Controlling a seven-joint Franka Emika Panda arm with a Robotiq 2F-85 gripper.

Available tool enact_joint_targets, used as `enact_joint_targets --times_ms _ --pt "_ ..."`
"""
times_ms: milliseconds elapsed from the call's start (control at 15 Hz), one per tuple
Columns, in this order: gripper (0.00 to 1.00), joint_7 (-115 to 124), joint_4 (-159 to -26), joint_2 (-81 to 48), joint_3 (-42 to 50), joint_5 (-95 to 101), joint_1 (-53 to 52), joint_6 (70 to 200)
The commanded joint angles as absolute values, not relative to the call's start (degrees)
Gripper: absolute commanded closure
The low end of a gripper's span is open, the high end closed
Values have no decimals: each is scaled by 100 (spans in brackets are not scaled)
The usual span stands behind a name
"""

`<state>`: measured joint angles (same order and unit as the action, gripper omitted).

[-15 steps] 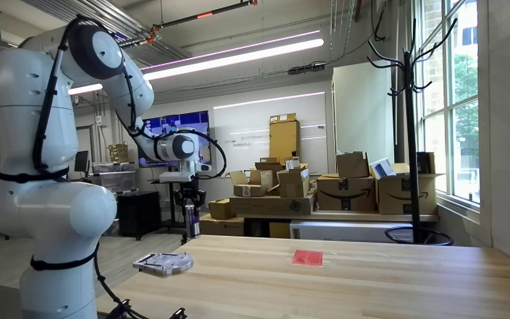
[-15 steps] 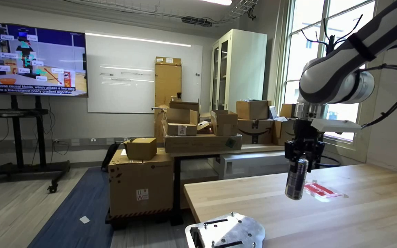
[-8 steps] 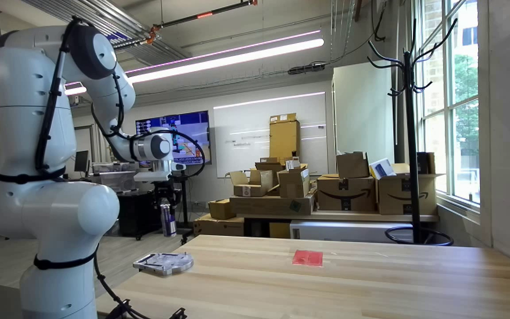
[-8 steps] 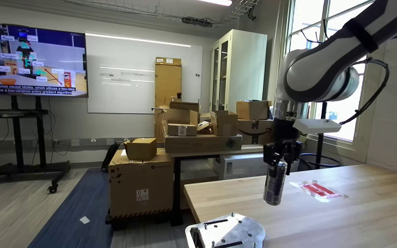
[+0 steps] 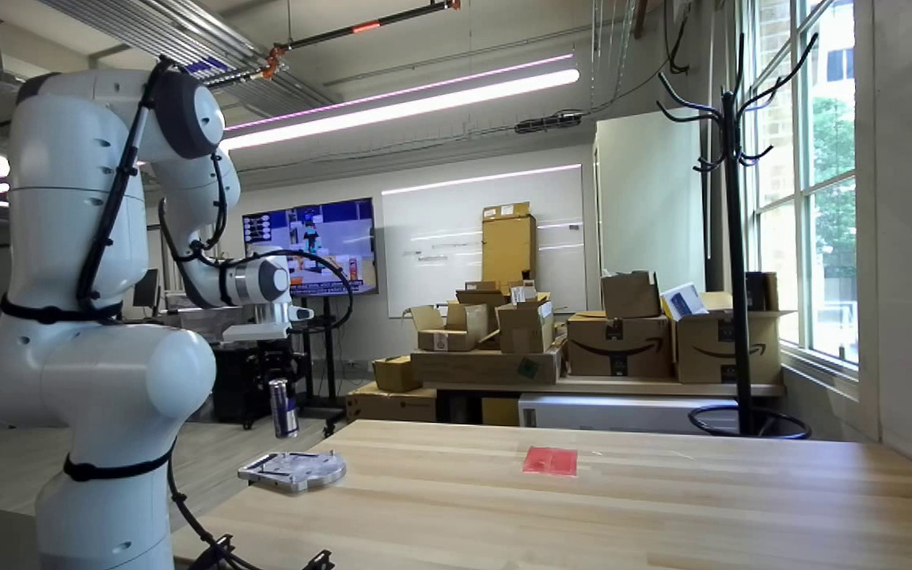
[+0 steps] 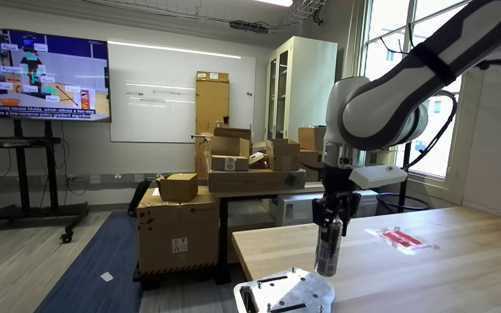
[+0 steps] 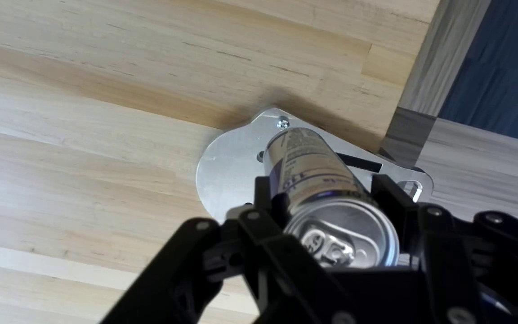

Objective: Put the can on the silver object

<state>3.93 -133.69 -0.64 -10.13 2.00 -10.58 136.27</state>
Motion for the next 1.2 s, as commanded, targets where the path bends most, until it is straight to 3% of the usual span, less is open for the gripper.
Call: enact_joint_targets --times_ms 0,1133 --pt "67 633 -12868 -510 -1083 424 -1152 13603" --pt "67 773 -11257 -2300 -872 673 -1451 13490"
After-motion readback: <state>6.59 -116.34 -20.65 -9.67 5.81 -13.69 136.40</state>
